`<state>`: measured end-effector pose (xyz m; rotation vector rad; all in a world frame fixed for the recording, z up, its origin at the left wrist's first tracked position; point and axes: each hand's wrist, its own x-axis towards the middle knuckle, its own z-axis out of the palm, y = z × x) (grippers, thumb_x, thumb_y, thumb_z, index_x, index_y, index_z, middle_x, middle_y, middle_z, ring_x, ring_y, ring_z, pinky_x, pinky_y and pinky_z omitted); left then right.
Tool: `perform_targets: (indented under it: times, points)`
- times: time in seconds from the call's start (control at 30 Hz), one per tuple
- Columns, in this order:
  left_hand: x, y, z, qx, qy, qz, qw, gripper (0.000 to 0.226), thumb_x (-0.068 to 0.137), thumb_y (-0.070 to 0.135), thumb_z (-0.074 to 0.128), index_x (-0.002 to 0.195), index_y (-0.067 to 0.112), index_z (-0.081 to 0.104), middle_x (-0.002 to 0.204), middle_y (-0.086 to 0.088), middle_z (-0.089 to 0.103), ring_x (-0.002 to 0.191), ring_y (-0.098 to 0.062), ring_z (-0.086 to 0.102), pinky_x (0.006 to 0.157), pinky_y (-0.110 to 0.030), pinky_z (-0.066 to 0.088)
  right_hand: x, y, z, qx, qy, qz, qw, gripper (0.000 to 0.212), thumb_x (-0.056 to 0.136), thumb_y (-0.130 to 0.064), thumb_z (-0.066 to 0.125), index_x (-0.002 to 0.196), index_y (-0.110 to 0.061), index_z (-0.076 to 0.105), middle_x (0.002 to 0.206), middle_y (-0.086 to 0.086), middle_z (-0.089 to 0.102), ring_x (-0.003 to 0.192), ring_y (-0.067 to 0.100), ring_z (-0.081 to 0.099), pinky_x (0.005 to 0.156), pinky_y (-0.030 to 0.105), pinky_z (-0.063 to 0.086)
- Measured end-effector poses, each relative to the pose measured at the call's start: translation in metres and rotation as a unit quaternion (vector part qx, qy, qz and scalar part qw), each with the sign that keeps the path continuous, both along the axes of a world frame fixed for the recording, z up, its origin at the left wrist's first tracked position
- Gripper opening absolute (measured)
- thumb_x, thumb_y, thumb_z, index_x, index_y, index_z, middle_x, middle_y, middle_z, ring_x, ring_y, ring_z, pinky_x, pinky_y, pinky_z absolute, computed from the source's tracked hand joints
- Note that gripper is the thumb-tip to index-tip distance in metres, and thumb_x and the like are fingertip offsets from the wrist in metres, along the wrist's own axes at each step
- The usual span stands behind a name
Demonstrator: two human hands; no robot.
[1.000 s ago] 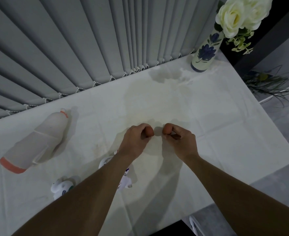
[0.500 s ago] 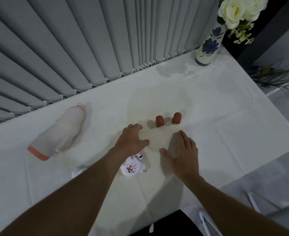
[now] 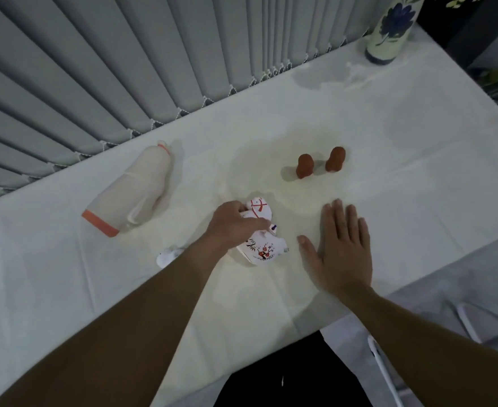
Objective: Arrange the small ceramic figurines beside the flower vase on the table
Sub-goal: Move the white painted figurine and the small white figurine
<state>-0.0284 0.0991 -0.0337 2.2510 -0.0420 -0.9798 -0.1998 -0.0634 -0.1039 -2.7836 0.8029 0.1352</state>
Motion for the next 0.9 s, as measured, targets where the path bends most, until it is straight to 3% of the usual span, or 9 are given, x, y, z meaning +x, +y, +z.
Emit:
perform_targets:
  times: [0.33,0.47,0.73,0.83,0.9]
  points:
    - [0.013,-0.021,0.003,-0.173,-0.138,0.087,0.971,0.036,0.069,0.027,0.090,0.100,0.021,0.071,0.094,0.008,0.076,0.091,-0.015,0.072,0.080,-0.032,0.061,0.003,-0.001,-0.002,-0.019,-0.005,-0.011,1.000,0.087,0.098,-0.073,0.025,0.164,-0.018,0.016,0.174,0.004,0.010,0.161,0.026,0.002,0.131,0.044,0.006]
    - [0.019,-0.022,-0.004,-0.209,-0.143,0.048,0.966,0.037,0.071,0.025,0.089,0.102,0.024,0.068,0.099,0.006,0.075,0.096,-0.015,0.072,0.085,-0.036,0.061,0.005,0.000,-0.004,-0.020,-0.006,-0.018,1.000,0.087,0.097,-0.074,0.026,0.164,-0.019,0.019,0.173,0.003,0.013,0.161,0.026,0.006,0.130,0.045,0.009]
    - [0.024,0.003,-0.017,-0.221,-0.102,0.038,0.969,0.042,0.073,0.028,0.084,0.104,0.014,0.059,0.103,-0.007,0.073,0.098,-0.027,0.072,0.087,-0.052,0.059,0.005,0.001,-0.003,-0.018,-0.008,-0.021,1.000,0.088,0.096,-0.075,0.025,0.163,-0.018,0.020,0.173,0.004,0.015,0.161,0.026,0.007,0.130,0.047,0.011]
    - [0.023,0.006,-0.017,-0.218,-0.096,0.026,0.971,0.041,0.075,0.026,0.085,0.102,0.014,0.056,0.101,-0.007,0.072,0.095,-0.026,0.072,0.084,-0.049,0.060,0.005,0.001,-0.004,-0.020,-0.014,-0.021,0.999,0.088,0.096,-0.075,0.027,0.163,-0.017,0.022,0.173,0.005,0.017,0.161,0.027,0.009,0.130,0.048,0.012]
    - [0.022,0.006,-0.016,-0.213,-0.104,0.021,0.971,0.041,0.076,0.022,0.087,0.102,0.013,0.056,0.099,-0.005,0.071,0.087,-0.015,0.071,0.077,-0.037,0.061,0.005,0.001,-0.005,-0.026,-0.014,-0.020,0.999,0.088,0.096,-0.074,0.028,0.163,-0.017,0.022,0.172,0.006,0.018,0.161,0.027,0.010,0.130,0.048,0.013]
